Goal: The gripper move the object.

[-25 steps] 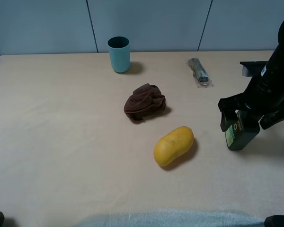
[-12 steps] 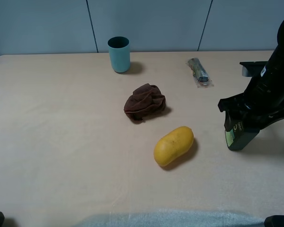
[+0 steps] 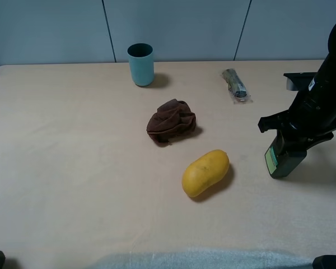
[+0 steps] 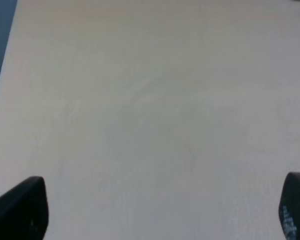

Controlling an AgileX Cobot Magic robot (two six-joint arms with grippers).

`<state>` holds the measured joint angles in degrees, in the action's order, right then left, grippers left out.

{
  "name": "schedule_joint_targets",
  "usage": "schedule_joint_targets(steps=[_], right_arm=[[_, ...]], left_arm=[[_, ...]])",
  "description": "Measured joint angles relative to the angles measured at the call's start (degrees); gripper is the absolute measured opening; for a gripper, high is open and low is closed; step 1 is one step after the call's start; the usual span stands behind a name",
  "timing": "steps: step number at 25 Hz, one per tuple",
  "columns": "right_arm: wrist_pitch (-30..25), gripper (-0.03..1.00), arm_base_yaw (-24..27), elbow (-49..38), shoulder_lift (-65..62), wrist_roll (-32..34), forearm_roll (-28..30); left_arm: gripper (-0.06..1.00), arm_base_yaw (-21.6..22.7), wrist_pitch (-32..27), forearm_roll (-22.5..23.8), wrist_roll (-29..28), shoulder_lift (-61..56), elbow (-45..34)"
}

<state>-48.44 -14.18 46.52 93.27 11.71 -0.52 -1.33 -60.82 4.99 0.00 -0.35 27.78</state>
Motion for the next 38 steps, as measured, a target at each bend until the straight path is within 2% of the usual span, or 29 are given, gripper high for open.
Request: schedule_joint_targets(steps=[21, 33, 38], right_arm=[[-0.7, 0.30, 0.0, 0.0, -1.1, 0.0, 0.1], [-8.3, 0.30, 0.0, 0.0, -10.9, 1.2, -0.5], [-14.1, 0.30, 0.0, 3.3, -13.8, 1.6, -0.8]], left_arm=[[0.93, 0.0, 0.0, 0.0, 0.0, 0.0, 0.0], [0.93, 0.0, 0.0, 0.0, 0.0, 0.0, 0.0], [0.93, 0.0, 0.0, 0.0, 0.0, 0.0, 0.0]])
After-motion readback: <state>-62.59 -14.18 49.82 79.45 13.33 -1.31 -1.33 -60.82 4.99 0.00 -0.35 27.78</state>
